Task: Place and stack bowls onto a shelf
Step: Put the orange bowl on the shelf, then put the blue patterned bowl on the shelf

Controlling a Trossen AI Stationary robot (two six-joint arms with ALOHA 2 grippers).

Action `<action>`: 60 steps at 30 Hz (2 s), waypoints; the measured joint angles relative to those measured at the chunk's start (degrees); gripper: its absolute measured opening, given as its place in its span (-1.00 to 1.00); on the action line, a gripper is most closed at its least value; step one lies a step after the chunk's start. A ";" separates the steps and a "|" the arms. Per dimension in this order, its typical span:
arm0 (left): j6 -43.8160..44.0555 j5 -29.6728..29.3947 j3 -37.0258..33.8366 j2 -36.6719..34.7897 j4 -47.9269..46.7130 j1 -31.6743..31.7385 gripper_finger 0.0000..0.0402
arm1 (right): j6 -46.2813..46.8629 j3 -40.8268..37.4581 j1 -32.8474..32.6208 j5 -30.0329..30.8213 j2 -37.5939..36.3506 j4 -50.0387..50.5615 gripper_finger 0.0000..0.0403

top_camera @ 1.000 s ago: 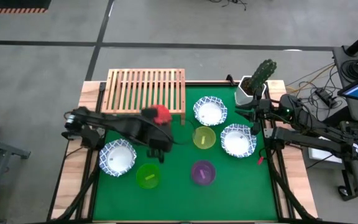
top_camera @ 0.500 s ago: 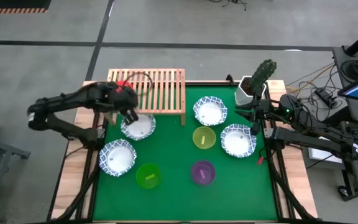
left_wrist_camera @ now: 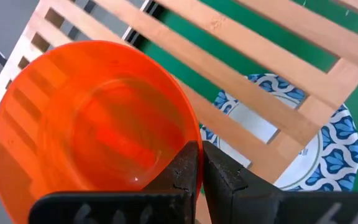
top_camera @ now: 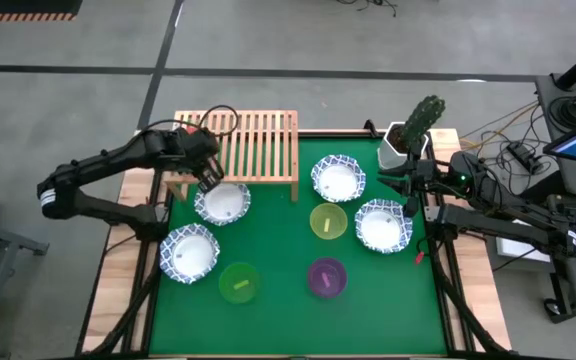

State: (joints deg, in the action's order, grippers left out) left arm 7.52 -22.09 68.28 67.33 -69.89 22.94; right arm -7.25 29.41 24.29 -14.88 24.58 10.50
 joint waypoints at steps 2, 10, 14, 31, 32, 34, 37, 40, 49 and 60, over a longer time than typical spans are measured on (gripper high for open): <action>-0.98 0.00 0.77 1.03 0.11 0.00 -1.00 | -0.09 -0.02 0.00 0.00 0.00 -0.02 -0.65; -4.08 -2.87 4.07 4.58 0.29 0.25 -0.71 | -0.28 -0.11 0.00 0.01 0.00 0.03 -0.65; -4.49 -4.36 4.94 5.12 0.29 0.50 -0.47 | -0.34 -0.11 0.00 0.01 0.00 0.02 -0.65; 7.23 4.63 10.63 3.13 0.61 -8.79 -0.02 | -0.30 -0.11 0.00 0.01 0.00 0.03 -0.65; 8.32 4.67 10.25 3.15 0.63 -10.62 -0.03 | -0.30 -0.11 0.00 0.01 0.00 0.02 -0.65; 11.11 4.67 9.31 3.53 0.58 -14.77 -0.03 | -0.30 -0.11 0.00 0.01 0.00 0.02 -0.65; 15.22 3.85 6.91 4.24 2.96 -21.85 -0.03 | -0.30 -0.11 0.00 0.01 0.00 0.02 -0.65; 18.23 1.39 3.20 4.97 6.99 -28.78 -0.03 | -0.30 -0.11 0.00 0.01 0.00 0.04 -0.65; 29.11 -2.89 -7.24 10.20 13.21 -38.56 -0.03 | -0.28 -0.22 0.00 0.01 0.00 0.04 -0.65; 28.61 -3.37 -12.95 20.66 15.25 -38.51 -0.04 | -0.28 -0.22 0.00 0.01 0.00 0.00 -0.65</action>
State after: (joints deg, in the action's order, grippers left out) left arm 36.13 -25.46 55.33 87.99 -54.65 -15.57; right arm -7.53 29.19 24.29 -14.87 24.58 10.50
